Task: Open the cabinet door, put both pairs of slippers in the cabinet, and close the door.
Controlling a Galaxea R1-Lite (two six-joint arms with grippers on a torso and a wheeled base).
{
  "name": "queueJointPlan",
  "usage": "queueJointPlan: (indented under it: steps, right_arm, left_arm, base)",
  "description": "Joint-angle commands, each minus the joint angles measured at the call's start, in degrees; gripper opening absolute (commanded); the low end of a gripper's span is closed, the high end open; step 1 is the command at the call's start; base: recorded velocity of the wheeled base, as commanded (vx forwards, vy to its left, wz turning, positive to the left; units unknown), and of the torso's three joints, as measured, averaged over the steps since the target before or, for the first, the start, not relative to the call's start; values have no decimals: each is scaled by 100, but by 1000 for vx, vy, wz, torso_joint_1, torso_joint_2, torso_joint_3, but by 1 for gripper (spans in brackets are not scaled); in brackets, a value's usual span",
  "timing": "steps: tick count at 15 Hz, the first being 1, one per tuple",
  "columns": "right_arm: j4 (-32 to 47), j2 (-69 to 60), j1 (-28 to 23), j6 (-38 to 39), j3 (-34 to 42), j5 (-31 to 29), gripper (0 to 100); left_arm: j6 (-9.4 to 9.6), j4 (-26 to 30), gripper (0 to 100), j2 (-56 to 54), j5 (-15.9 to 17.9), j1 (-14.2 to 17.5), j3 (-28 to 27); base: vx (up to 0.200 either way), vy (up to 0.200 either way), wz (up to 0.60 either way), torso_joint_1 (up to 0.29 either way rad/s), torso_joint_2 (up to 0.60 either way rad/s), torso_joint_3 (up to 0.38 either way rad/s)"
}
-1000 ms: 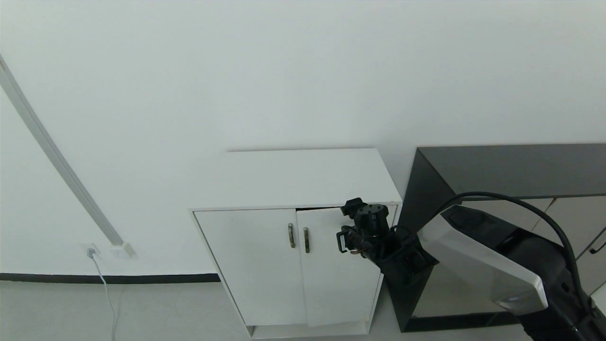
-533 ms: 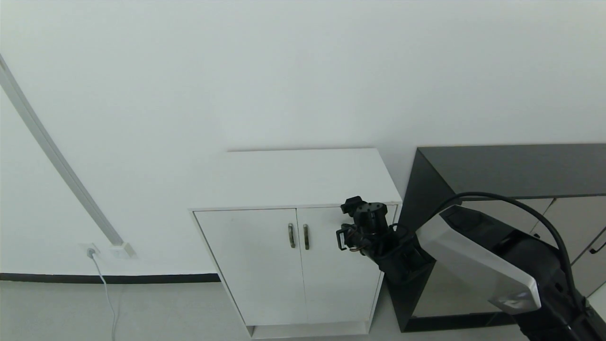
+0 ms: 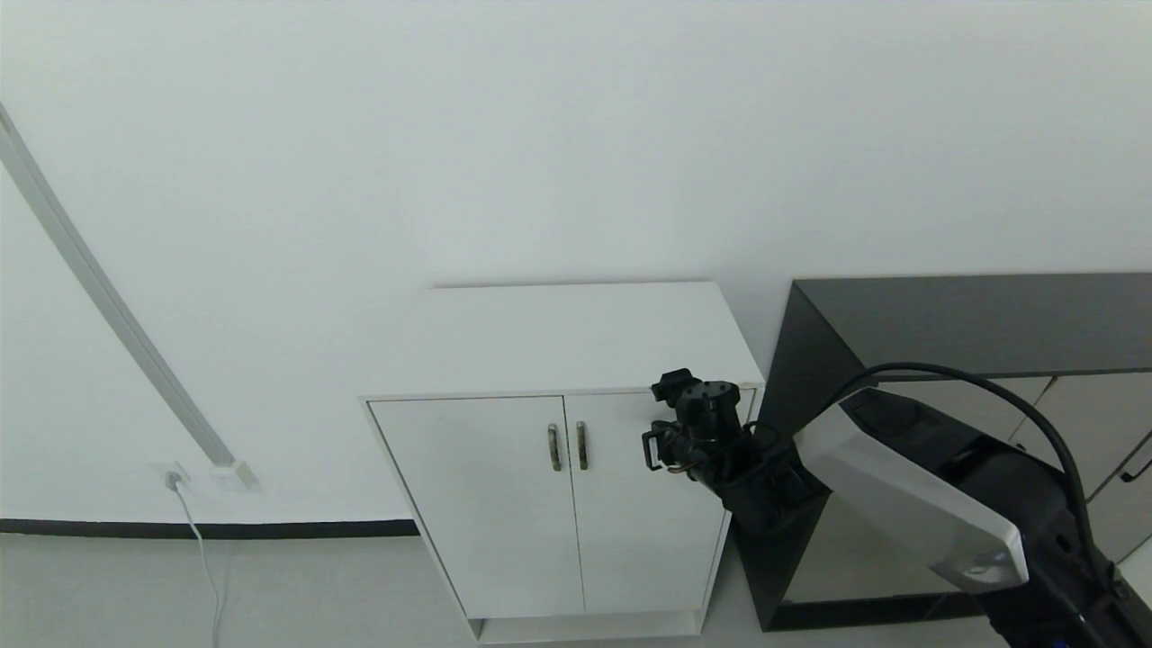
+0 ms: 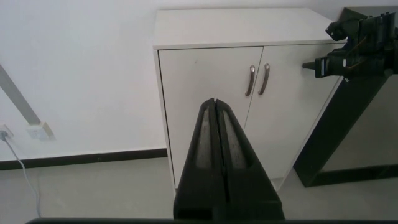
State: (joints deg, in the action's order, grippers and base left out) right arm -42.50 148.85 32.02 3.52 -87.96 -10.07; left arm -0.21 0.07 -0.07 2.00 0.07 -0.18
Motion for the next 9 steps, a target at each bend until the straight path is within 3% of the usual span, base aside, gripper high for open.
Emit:
queueJointPlan:
  steps: [1, 3, 9]
  right_arm:
    - [-22, -93, -3, 17, 121, -13, 0]
    - [-145, -356, 6, 26, 481, -13, 0]
    - [-1208, -1692, -249, 34, 2696, -57, 0]
  left_arm:
    - [-6, -7, 0, 7, 2, 1, 1]
    - [-14, 1, 0, 7, 2, 1, 1]
    - [-32, 1, 0, 7, 2, 1, 1]
  base:
    - [0, 0, 0, 0, 0, 0]
    - [0, 0, 0, 0, 0, 0]
    - [0, 0, 0, 0, 0, 0]
